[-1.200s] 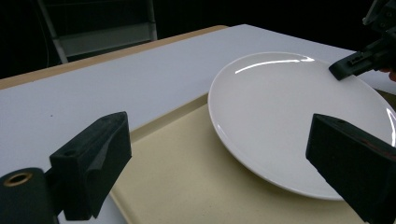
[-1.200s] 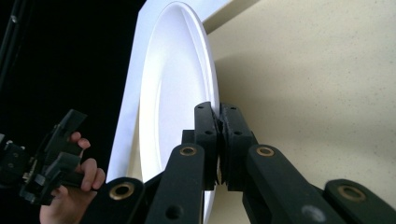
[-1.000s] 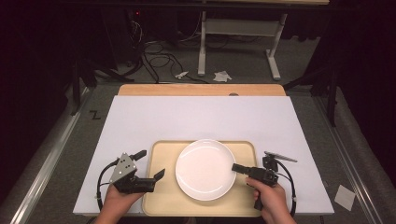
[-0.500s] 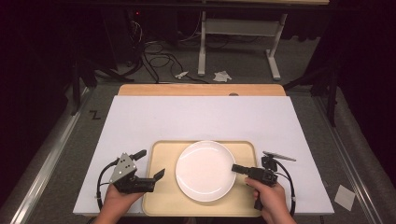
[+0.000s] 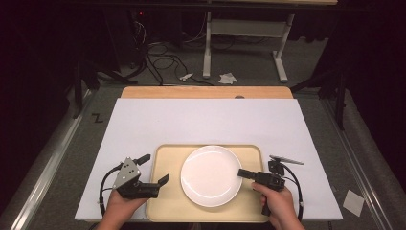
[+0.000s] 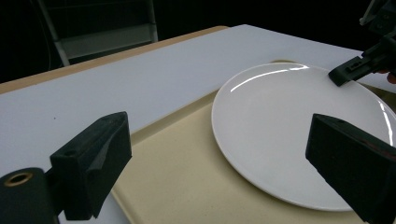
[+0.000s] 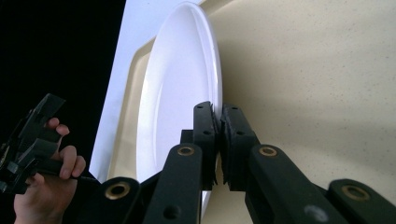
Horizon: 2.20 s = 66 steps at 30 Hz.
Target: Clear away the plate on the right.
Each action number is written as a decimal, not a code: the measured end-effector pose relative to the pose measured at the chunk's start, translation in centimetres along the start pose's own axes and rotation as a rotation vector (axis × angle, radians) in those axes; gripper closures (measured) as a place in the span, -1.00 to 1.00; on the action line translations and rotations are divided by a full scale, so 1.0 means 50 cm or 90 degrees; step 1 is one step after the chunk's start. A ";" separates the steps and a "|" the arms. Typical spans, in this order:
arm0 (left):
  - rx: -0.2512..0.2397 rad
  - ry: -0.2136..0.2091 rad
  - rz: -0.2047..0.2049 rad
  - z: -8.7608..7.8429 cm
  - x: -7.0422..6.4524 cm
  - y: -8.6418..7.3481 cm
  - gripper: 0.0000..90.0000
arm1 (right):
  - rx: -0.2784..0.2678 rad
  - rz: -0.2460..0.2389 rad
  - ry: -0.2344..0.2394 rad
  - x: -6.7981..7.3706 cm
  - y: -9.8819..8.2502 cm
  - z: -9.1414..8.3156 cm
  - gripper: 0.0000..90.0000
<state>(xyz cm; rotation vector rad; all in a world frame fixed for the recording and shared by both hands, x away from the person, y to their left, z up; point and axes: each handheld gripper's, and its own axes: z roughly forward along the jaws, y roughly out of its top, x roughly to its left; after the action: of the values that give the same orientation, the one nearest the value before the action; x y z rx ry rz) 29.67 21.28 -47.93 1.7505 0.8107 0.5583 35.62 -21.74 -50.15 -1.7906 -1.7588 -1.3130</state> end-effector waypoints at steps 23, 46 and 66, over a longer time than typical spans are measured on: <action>0.003 -0.006 0.006 0.002 -0.001 0.000 -0.82 | 0.028 -0.028 -0.006 -0.003 0.001 0.006 0.58; 0.004 -0.011 0.011 0.001 -0.003 0.001 -0.82 | 0.075 -0.052 -0.062 -0.001 -0.006 0.018 0.42; 0.016 -0.008 0.010 0.005 -0.004 0.002 -0.83 | -0.087 -0.263 -0.031 0.031 0.007 -0.044 0.24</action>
<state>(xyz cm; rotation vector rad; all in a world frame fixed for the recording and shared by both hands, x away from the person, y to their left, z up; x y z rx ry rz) 29.74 20.94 -47.93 1.7832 0.7986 0.5497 34.84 -22.52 -47.67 -1.5890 -2.1988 -1.5874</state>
